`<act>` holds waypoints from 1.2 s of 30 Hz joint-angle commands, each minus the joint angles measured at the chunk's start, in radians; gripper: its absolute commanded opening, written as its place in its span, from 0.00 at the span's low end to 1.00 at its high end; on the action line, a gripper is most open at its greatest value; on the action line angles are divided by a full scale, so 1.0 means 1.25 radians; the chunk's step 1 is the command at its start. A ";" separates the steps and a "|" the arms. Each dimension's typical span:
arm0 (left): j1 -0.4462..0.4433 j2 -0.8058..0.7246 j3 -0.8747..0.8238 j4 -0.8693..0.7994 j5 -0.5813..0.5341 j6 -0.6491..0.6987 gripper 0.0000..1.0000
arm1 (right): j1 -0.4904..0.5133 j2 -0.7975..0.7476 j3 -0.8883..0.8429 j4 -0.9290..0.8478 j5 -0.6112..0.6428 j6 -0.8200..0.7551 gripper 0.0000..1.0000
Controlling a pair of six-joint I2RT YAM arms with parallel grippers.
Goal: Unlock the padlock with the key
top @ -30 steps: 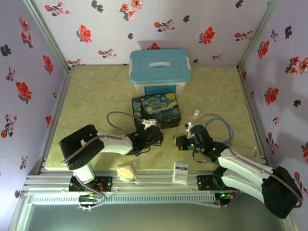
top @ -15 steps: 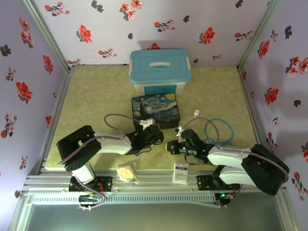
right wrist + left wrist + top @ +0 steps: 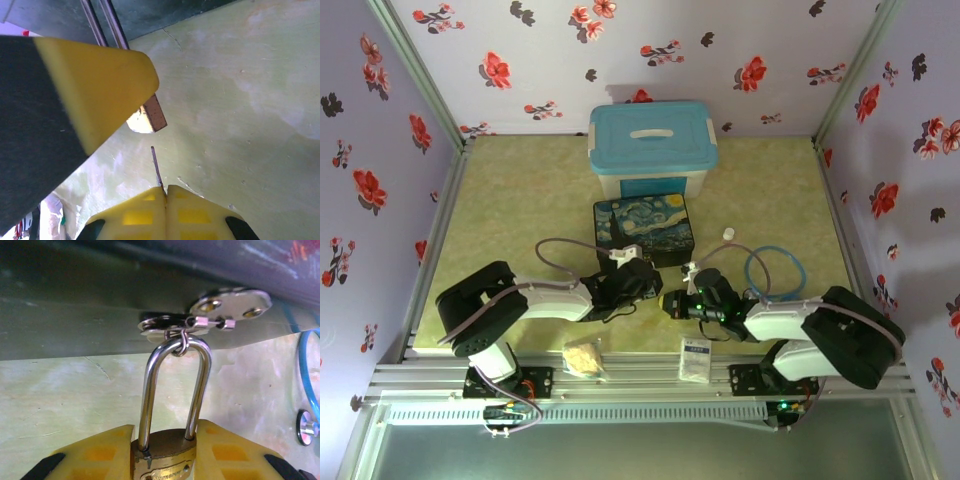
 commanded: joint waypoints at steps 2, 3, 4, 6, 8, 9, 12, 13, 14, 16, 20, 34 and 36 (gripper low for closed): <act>-0.001 -0.035 0.000 0.066 -0.005 -0.013 0.11 | 0.004 0.032 -0.023 0.102 0.016 0.039 0.00; -0.001 -0.035 -0.003 0.069 -0.005 -0.013 0.10 | 0.004 0.035 -0.023 0.111 0.017 0.041 0.00; -0.001 -0.034 -0.005 0.070 -0.005 -0.014 0.10 | 0.004 0.037 -0.024 0.121 0.020 0.043 0.00; -0.001 -0.031 -0.008 0.073 -0.005 -0.017 0.10 | 0.004 0.032 -0.029 0.133 0.024 0.043 0.00; -0.001 -0.027 -0.011 0.082 -0.004 -0.022 0.10 | 0.004 0.019 -0.028 0.120 0.027 0.031 0.00; -0.001 -0.025 -0.013 0.087 -0.003 -0.025 0.10 | 0.004 0.012 -0.027 0.106 0.032 0.026 0.00; -0.001 -0.027 -0.012 0.088 0.000 -0.023 0.10 | 0.003 -0.011 -0.024 0.074 0.046 0.017 0.00; -0.001 -0.029 -0.012 0.088 0.000 -0.024 0.09 | 0.001 -0.018 -0.025 0.067 0.051 0.016 0.00; -0.001 -0.031 -0.013 0.088 -0.001 -0.024 0.09 | 0.000 -0.022 -0.022 0.063 0.054 0.016 0.00; -0.001 -0.036 -0.013 0.086 -0.001 -0.019 0.09 | -0.006 -0.025 -0.026 0.074 0.053 0.019 0.00; -0.001 -0.037 -0.021 0.096 -0.001 -0.027 0.09 | -0.015 -0.024 -0.019 0.069 0.052 0.016 0.00; -0.004 -0.035 -0.042 0.162 0.014 -0.073 0.08 | -0.034 0.056 -0.086 0.379 0.052 0.086 0.00; -0.005 -0.034 -0.042 0.160 0.014 -0.073 0.08 | -0.033 0.054 -0.093 0.379 0.054 0.081 0.00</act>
